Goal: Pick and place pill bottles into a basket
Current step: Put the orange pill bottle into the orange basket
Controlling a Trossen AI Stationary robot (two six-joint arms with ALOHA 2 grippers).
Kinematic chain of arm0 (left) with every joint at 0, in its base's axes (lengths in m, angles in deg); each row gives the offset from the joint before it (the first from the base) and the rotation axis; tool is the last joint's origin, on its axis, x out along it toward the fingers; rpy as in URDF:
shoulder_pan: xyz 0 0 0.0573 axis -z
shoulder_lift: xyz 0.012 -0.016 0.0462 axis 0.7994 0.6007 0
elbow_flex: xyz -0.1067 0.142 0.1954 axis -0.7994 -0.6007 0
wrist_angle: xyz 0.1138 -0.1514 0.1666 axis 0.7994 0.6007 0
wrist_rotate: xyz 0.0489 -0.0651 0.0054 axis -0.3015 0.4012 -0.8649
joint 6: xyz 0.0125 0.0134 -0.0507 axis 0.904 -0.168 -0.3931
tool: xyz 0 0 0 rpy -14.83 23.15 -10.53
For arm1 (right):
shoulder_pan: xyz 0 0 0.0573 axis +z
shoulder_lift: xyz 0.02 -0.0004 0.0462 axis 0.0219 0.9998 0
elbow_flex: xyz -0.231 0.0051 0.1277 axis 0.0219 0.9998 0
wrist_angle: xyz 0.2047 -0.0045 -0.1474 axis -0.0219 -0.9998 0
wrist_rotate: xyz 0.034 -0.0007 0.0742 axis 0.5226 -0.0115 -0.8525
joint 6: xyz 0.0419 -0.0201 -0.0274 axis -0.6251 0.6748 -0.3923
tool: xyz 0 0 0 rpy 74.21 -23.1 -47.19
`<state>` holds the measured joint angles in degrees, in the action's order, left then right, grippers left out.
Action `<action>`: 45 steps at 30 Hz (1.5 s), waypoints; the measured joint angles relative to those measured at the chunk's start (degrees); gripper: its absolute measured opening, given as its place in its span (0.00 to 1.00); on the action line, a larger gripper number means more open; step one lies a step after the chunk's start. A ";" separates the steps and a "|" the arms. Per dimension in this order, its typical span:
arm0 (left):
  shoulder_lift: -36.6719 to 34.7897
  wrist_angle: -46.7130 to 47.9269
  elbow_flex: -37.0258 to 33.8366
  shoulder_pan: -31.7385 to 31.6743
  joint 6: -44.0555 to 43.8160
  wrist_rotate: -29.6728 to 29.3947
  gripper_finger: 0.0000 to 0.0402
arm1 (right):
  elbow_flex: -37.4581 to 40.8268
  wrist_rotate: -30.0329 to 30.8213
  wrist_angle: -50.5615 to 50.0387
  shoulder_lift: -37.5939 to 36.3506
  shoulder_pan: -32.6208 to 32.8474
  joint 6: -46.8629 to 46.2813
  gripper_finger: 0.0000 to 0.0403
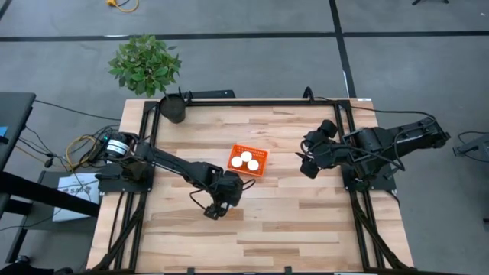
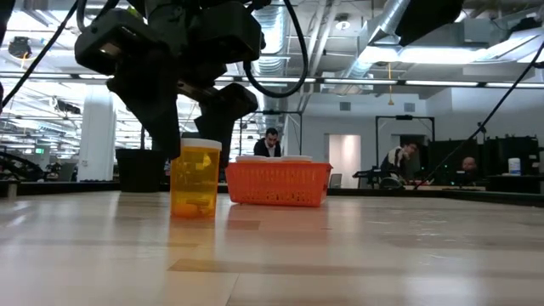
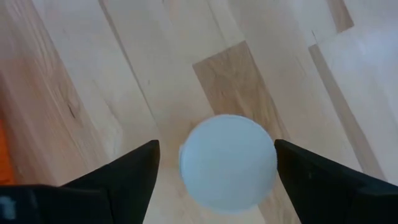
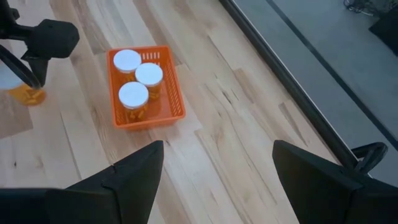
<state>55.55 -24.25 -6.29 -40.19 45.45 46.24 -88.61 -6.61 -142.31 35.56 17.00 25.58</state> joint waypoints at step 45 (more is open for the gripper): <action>-0.04 10.39 13.71 -4.92 0.73 -7.12 0.53 | 0.00 -1.73 -2.38 -5.92 -0.02 1.11 0.74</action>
<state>55.51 -13.86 7.42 -45.12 46.18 39.12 -88.61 -8.34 -144.69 29.64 16.98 26.69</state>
